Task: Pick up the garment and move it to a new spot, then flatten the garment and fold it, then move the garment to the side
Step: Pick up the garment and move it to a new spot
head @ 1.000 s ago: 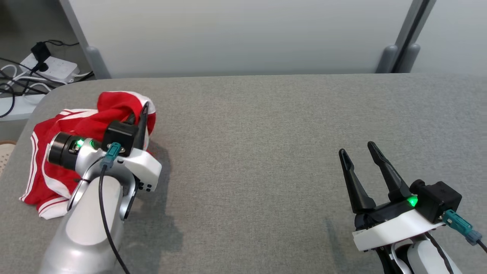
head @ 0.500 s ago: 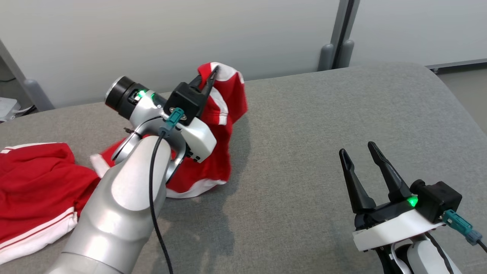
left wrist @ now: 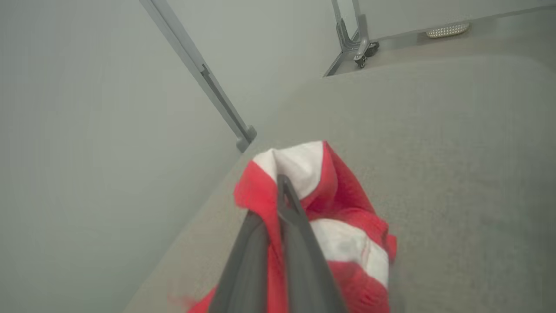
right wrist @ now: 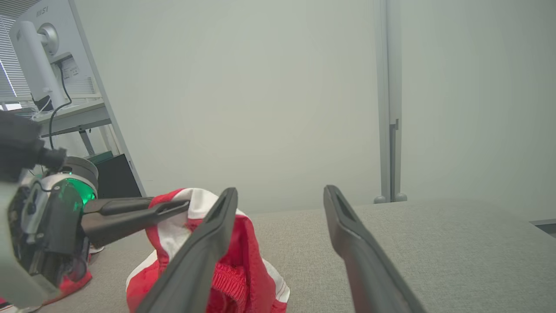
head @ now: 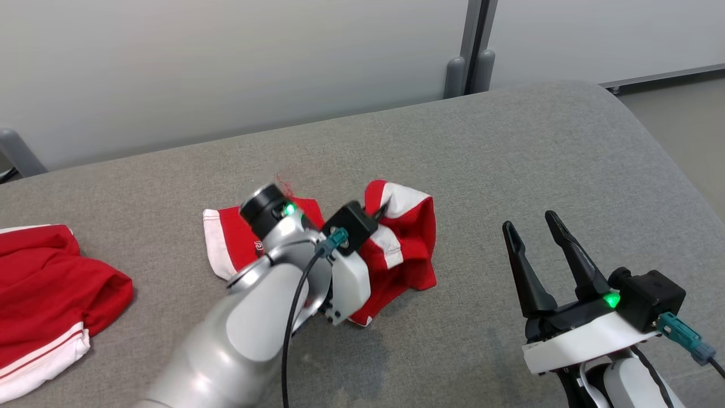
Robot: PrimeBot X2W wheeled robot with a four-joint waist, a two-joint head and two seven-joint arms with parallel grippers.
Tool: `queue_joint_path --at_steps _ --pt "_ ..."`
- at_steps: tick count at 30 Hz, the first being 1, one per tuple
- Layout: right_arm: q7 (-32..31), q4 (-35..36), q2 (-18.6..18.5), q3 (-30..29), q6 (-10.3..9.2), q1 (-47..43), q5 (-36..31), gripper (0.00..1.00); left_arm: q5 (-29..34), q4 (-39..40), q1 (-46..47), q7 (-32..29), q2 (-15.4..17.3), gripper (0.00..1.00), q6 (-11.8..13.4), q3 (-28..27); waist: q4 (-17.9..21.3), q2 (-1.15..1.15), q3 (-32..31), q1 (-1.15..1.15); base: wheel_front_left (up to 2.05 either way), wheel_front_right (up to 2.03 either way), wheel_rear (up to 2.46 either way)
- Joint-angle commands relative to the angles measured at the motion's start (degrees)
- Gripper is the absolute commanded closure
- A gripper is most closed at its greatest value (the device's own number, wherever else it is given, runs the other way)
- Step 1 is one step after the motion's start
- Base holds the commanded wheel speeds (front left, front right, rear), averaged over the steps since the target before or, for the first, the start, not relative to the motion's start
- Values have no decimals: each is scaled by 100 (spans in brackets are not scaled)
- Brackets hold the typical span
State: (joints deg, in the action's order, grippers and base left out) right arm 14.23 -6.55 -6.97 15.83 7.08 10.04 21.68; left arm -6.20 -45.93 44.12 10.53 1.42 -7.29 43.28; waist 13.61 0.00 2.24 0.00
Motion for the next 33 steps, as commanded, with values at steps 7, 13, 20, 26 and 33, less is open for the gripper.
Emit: queue_joint_path --at_steps 7,13,20,26,33 --pt "77 123 32 153 41 129 39 0 -795 -607 -374 -362 147 100 -17 356 -90 0 77 0 0 0 0" --pt "77 101 24 204 41 113 46 0 -973 -952 -421 -39 146 69 242 270 -167 0 94 0 0 0 0" --pt "77 68 10 276 41 55 72 0 -1384 -954 -532 267 146 0 406 247 -282 0 17 0 0 0 0" --pt "77 58 6 306 41 22 87 0 -1890 -543 -677 410 146 0 667 28 -370 0 -72 0 0 0 0" --pt "77 97 14 265 41 -50 76 0 -2177 614 -1116 444 197 0 1074 -668 -640 0 -128 0 0 0 0"
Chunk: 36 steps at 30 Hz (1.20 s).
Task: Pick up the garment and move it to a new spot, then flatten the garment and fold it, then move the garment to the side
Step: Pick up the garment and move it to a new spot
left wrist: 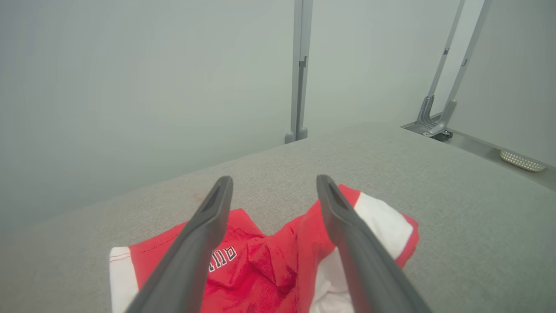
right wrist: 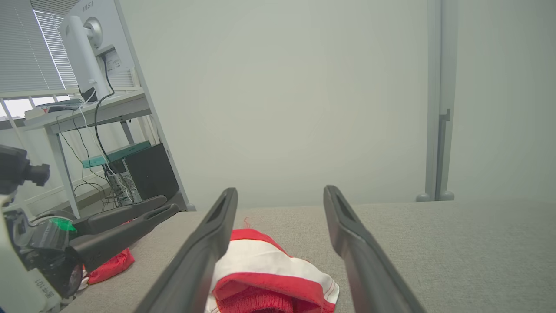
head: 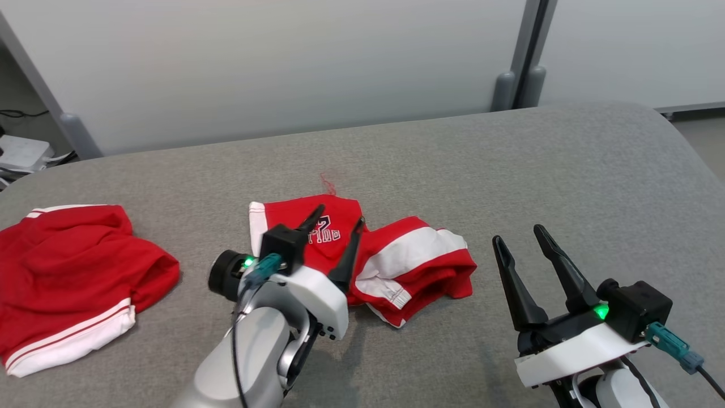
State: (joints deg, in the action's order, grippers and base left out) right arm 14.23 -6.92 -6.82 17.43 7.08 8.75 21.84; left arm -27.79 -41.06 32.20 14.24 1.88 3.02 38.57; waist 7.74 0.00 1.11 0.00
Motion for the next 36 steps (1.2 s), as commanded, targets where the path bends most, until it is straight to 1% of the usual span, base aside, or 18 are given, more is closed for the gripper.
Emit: queue_joint_path --at_steps 1,3,8,11,15,19,21,26,36 --pt "77 140 -3 102 41 71 60 0 -29 381 -49 73 180 0 101 -358 -104 0 -24 0 0 0 0" --pt "77 146 -4 83 41 53 50 0 -8 886 -335 74 245 0 212 -662 -206 0 -52 0 0 0 0" --pt "77 131 -8 25 41 5 -8 0 344 2068 -1125 74 408 0 598 -1356 -451 0 -124 0 0 0 0" --pt "77 35 -8 -17 41 -4 -113 0 493 2555 -1584 75 401 0 700 -1701 -565 0 -170 0 0 0 0" --pt "77 -18 17 -104 41 -52 -214 0 639 2902 -2091 75 370 0 702 -2022 -703 0 -245 0 0 0 0" --pt "77 -14 22 -240 41 -166 -343 0 771 3190 -2573 75 316 0 631 -2364 -800 0 -311 0 0 0 0" --pt "77 -12 19 -297 41 -207 -375 0 793 3242 -2665 75 303 0 615 -2430 -810 0 -323 0 0 0 0" --pt "77 55 46 -615 41 -503 -534 0 932 3514 -3084 75 237 0 485 -2665 -834 0 -387 0 0 0 0" --pt "77 249 81 -896 41 -1005 -654 0 1128 3796 -3723 75 138 0 305 -2861 -763 0 -465 0 0 0 0"
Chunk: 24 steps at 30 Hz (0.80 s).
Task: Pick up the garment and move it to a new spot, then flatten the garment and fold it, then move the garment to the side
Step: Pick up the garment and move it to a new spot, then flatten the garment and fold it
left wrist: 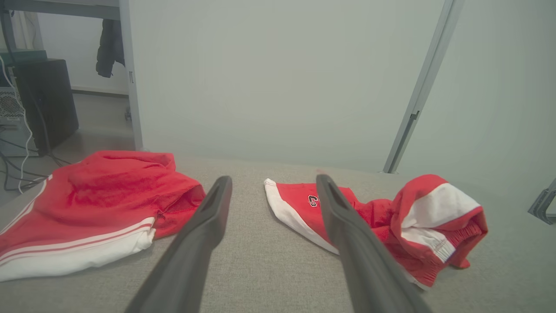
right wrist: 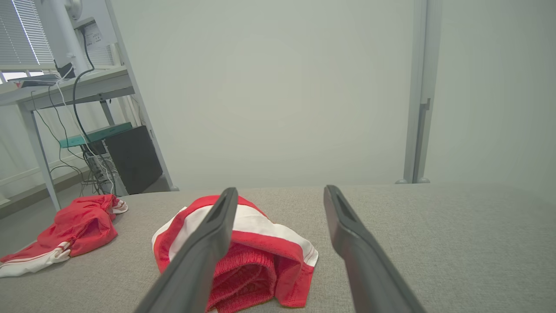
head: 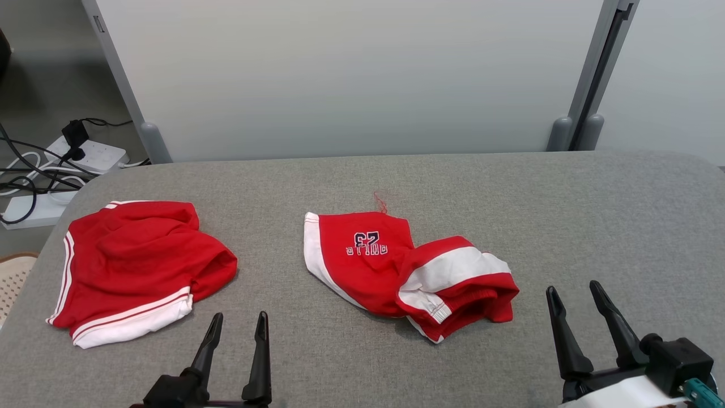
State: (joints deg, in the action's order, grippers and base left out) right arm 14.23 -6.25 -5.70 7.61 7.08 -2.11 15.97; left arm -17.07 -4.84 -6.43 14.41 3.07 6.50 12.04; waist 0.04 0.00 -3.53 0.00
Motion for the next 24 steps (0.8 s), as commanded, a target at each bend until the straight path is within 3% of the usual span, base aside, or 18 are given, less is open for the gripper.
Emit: queue_joint_path --at_steps 1,14,24 --pt "77 190 -24 69 41 63 -77 0 83 178 113 59 15 0 -52 -220 10 0 -3 0 0 0 0" --pt "77 221 29 -57 41 21 -110 0 279 91 84 59 -13 0 -192 -183 22 0 -31 0 0 0 0" --pt "77 257 13 -117 41 53 -85 0 -91 -240 327 59 -18 0 -305 421 108 0 45 0 0 0 0"
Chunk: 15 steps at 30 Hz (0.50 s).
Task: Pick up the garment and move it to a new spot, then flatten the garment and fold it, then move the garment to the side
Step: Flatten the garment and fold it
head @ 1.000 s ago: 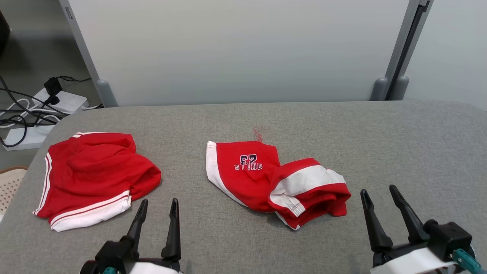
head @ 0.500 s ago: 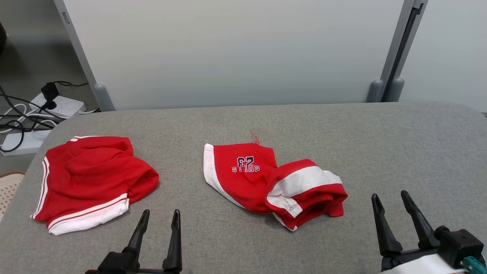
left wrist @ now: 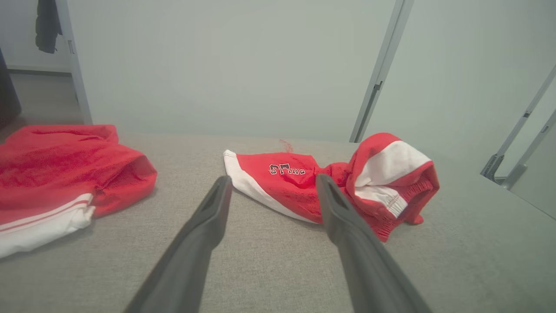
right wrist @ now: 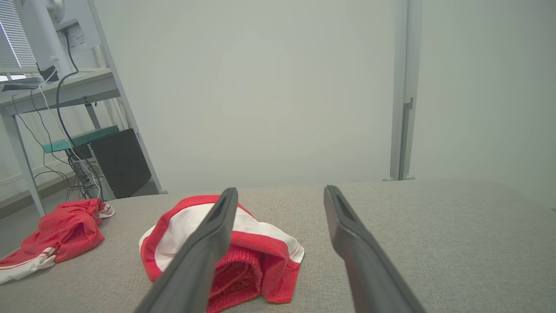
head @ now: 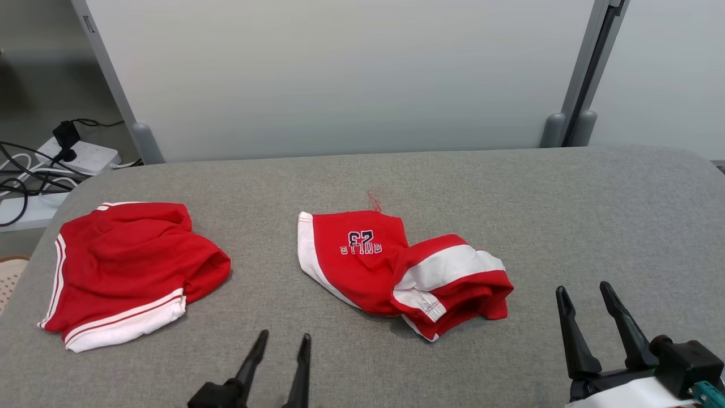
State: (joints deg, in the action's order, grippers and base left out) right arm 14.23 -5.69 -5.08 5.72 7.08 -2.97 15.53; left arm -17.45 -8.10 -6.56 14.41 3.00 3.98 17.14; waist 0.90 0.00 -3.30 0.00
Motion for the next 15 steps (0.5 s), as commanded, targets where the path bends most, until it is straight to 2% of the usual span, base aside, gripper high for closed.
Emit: queue_joint_path --at_steps 1,9,15 --pt "77 207 -57 64 41 150 -37 0 -125 31 404 57 -12 0 -49 -5 42 0 43 0 0 0 0" --pt "77 267 -110 30 41 287 -34 0 -949 -221 992 -61 -12 0 2 692 271 0 235 0 0 0 0" --pt "77 308 -129 11 41 410 -32 0 -1274 -513 1481 -378 -12 0 -41 1292 541 0 430 0 0 0 0"
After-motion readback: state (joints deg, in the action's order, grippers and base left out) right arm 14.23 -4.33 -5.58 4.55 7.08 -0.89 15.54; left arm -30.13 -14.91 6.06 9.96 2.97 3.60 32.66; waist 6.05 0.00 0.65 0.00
